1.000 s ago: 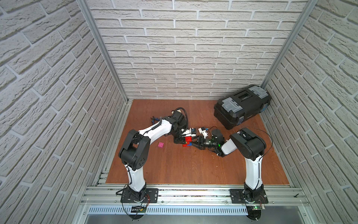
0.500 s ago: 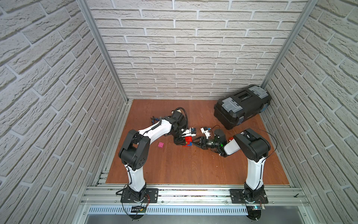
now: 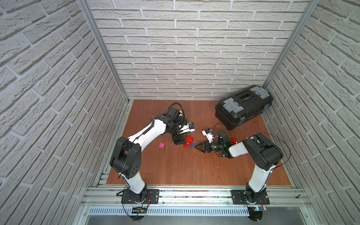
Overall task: Assemble the letter s with lego
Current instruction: Adjust the lego brick at the center of the board.
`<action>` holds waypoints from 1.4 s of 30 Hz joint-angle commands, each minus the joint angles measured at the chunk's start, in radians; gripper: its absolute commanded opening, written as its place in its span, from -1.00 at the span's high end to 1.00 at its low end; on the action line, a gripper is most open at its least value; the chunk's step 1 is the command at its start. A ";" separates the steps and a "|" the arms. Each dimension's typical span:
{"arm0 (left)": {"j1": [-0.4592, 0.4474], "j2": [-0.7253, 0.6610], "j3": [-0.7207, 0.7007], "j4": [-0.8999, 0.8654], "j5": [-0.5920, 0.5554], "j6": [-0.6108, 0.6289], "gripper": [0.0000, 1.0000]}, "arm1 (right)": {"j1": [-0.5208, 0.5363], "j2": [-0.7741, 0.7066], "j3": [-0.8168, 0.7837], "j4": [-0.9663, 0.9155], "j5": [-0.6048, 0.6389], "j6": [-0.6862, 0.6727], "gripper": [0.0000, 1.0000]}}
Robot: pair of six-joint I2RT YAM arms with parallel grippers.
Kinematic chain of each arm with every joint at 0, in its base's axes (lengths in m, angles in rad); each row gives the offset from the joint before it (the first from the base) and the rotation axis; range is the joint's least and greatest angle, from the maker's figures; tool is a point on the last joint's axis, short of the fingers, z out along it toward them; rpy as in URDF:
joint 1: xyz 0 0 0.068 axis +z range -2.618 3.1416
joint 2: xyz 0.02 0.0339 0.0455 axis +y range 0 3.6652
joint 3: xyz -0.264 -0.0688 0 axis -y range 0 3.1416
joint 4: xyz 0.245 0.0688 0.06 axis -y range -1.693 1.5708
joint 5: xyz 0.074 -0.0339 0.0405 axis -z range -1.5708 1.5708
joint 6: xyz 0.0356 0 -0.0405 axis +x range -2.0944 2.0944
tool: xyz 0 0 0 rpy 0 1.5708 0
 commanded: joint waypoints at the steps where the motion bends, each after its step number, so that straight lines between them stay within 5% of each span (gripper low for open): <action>1: 0.013 -0.056 -0.019 -0.028 0.043 -0.020 -0.83 | 0.032 -0.003 -0.014 0.112 0.027 -0.181 -0.43; 12: 0.038 -0.124 -0.068 -0.031 0.036 -0.033 -0.92 | 0.100 0.028 0.068 0.047 0.126 -0.459 -0.51; 21: 0.047 -0.154 -0.094 -0.031 0.036 -0.040 -0.96 | 0.105 0.092 0.137 0.060 0.105 -0.517 -0.48; 36: 0.054 -0.131 -0.085 -0.042 0.044 -0.044 -0.96 | 0.119 0.128 0.156 0.081 0.064 -0.523 -0.06; 42: 0.056 -0.126 -0.091 -0.042 0.043 -0.045 -0.97 | 0.120 0.161 0.154 0.117 0.061 -0.499 -0.04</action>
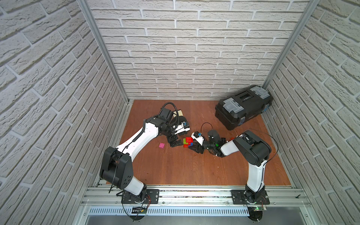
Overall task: Assemble the letter s with lego
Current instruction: Adjust the lego brick at the center of the board.
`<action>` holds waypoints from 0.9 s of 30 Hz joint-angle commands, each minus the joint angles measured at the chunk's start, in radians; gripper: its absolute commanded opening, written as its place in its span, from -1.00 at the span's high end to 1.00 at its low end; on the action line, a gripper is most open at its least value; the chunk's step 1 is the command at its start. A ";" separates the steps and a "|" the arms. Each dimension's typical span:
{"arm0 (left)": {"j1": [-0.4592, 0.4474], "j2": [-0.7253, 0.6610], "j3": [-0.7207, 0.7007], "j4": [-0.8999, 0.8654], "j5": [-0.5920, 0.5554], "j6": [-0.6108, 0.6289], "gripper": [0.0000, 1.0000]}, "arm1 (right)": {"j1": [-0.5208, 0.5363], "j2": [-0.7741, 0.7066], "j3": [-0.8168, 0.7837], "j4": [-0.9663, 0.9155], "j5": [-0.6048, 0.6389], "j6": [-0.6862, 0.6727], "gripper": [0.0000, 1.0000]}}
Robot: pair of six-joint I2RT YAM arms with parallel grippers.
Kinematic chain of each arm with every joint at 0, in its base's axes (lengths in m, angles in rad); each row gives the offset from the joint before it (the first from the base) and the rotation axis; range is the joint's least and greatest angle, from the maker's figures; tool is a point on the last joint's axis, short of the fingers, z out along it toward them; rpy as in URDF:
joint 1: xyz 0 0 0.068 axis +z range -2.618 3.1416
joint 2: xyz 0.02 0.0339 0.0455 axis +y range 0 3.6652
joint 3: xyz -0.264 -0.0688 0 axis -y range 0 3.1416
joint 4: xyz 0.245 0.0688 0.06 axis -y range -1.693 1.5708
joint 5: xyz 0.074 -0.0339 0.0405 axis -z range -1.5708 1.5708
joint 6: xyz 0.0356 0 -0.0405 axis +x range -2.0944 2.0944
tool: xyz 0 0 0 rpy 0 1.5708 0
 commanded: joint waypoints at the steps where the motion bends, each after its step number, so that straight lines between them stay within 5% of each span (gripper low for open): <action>1: 0.006 0.010 -0.005 -0.016 0.023 0.005 -0.96 | 0.009 0.021 0.010 0.061 -0.018 0.020 -0.04; 27: 0.013 0.022 0.002 -0.022 0.022 -0.004 -0.96 | 0.019 0.014 0.032 0.075 -0.068 0.076 0.39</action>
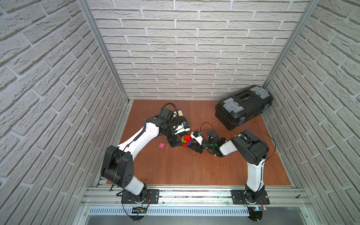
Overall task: Assemble the letter s with lego
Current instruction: Adjust the lego brick at the center of the board.
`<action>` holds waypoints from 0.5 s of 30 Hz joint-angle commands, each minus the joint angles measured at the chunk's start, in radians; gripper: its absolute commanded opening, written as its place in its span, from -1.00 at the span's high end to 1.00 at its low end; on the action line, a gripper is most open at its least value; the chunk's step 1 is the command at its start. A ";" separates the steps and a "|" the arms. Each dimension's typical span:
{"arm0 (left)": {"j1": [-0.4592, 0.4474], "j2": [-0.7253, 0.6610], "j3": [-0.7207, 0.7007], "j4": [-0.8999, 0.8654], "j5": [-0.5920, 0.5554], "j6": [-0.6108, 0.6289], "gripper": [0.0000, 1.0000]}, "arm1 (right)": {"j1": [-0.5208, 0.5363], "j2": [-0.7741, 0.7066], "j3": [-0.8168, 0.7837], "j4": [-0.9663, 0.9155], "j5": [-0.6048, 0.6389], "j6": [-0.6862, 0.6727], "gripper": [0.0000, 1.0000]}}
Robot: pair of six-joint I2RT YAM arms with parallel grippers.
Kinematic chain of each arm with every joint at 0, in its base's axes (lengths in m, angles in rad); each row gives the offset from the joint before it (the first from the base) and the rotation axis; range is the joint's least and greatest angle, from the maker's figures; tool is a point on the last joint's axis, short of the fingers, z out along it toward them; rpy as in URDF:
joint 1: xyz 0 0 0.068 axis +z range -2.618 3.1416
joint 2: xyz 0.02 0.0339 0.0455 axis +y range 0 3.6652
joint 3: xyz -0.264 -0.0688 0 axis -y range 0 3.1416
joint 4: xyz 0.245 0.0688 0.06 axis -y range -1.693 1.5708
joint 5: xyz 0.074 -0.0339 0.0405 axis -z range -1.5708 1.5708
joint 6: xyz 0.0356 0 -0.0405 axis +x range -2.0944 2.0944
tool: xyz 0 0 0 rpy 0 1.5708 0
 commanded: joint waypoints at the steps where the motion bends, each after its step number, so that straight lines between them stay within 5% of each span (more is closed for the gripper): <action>1: 0.011 0.003 0.003 -0.022 0.024 -0.005 -0.96 | 0.010 -0.010 0.017 0.029 -0.040 0.025 0.40; 7: 0.033 -0.024 0.012 -0.025 0.030 -0.042 -0.96 | 0.017 -0.056 -0.016 0.060 -0.061 0.136 0.40; 15: 0.080 -0.093 -0.006 -0.016 0.012 -0.163 -0.97 | 0.081 -0.126 -0.072 0.029 -0.043 0.480 0.45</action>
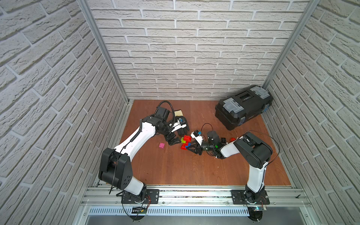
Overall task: Assemble the letter s with lego
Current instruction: Adjust the lego brick at the center of the board.
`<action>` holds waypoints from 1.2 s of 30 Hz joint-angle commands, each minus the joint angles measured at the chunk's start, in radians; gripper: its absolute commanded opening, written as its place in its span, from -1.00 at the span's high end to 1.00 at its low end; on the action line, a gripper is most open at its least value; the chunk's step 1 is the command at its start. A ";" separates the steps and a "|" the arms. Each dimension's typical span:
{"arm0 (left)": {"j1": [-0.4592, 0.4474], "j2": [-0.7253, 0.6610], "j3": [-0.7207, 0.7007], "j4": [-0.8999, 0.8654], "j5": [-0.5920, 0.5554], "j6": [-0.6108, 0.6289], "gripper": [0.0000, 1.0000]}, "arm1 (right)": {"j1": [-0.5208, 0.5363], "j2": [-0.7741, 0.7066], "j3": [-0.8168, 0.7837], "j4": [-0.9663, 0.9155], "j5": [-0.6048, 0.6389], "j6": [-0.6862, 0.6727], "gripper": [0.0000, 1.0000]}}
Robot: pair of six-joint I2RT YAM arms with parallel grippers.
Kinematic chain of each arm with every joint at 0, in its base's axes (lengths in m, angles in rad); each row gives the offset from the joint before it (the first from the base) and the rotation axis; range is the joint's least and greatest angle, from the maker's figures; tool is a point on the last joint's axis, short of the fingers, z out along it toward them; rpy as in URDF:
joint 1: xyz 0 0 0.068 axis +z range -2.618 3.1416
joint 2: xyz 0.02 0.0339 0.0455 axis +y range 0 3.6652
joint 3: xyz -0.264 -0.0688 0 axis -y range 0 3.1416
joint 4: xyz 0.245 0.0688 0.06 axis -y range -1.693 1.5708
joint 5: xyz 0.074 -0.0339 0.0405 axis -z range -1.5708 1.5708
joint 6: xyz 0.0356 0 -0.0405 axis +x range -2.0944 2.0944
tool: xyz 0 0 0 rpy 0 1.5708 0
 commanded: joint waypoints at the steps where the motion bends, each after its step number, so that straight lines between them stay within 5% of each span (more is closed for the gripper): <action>1: 0.020 -0.054 -0.007 -0.012 0.008 -0.073 -0.96 | 0.033 -0.047 -0.021 0.022 0.000 0.221 0.45; 12: 0.065 -0.092 -0.031 0.024 0.005 -0.165 -0.96 | 0.048 0.008 0.020 0.050 -0.064 0.700 0.35; 27: 0.096 -0.091 -0.030 0.039 0.011 -0.196 -0.96 | 0.048 0.146 0.213 -0.042 -0.204 0.941 0.35; 36: 0.118 -0.098 -0.037 0.054 0.003 -0.210 -0.96 | 0.050 0.219 0.336 -0.146 -0.243 0.943 0.34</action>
